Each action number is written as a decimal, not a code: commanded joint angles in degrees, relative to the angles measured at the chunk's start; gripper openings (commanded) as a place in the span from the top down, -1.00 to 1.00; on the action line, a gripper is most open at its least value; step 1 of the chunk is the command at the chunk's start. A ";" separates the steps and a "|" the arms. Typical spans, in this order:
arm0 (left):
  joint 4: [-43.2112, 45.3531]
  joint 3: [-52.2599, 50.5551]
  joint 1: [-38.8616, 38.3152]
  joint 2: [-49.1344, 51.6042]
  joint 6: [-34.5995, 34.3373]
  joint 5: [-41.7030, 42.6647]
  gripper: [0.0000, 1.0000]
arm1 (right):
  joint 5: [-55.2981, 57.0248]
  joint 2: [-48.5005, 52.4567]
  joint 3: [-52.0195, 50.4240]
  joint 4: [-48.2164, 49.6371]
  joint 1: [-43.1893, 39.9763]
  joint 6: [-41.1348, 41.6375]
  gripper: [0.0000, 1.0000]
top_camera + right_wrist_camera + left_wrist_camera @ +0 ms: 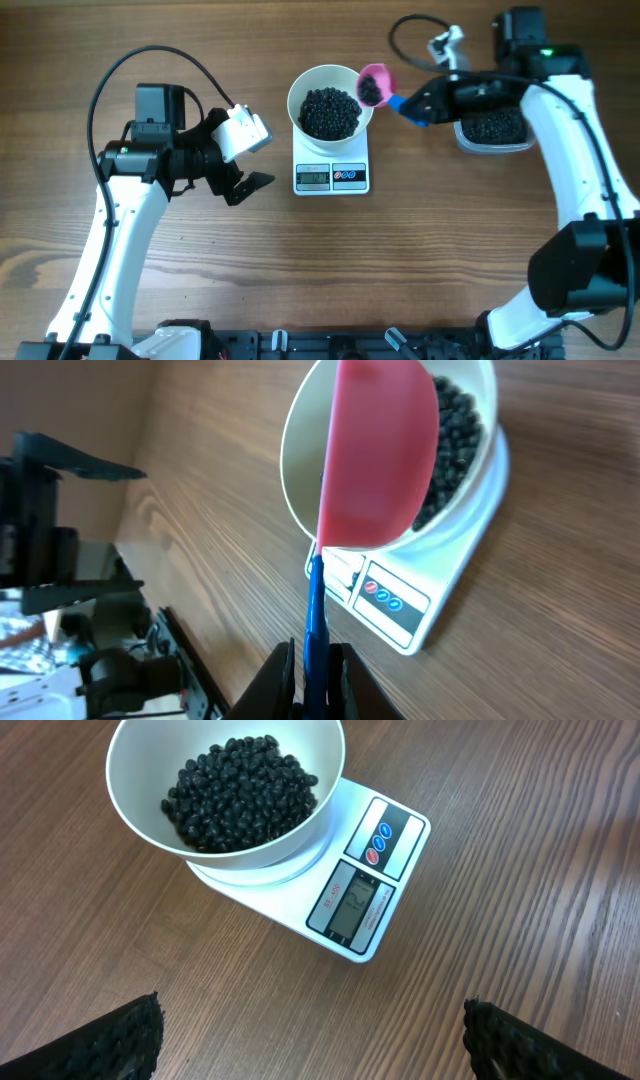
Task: Scoop item into bowl and weigh 150g on scale
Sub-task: 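Hold the scoop over the white bowl and tip beans in slowly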
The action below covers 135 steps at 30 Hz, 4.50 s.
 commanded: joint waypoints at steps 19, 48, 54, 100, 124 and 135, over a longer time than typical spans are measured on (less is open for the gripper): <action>0.00 -0.13 0.28 0.33 1.18 0.24 -1.00 | 37.97 -1.70 1.81 10.73 20.76 8.52 0.91; -0.02 -0.13 0.28 0.33 1.18 0.24 -1.00 | 42.40 -1.68 1.79 13.66 23.04 -3.54 0.91; -0.02 -0.13 0.28 0.33 1.18 0.24 -1.00 | 42.38 -1.68 1.79 13.64 23.04 -3.21 0.91; -0.02 -0.13 0.28 0.33 1.18 0.24 -1.00 | 53.09 -1.49 1.79 13.62 26.73 -9.11 0.92; -0.02 -0.13 0.28 0.33 1.18 0.24 -1.00 | 56.02 -1.49 1.79 14.43 28.22 -9.25 0.91; -0.02 -0.13 0.26 0.33 1.18 0.24 -1.00 | 57.42 -1.49 1.79 14.93 28.22 -8.85 0.91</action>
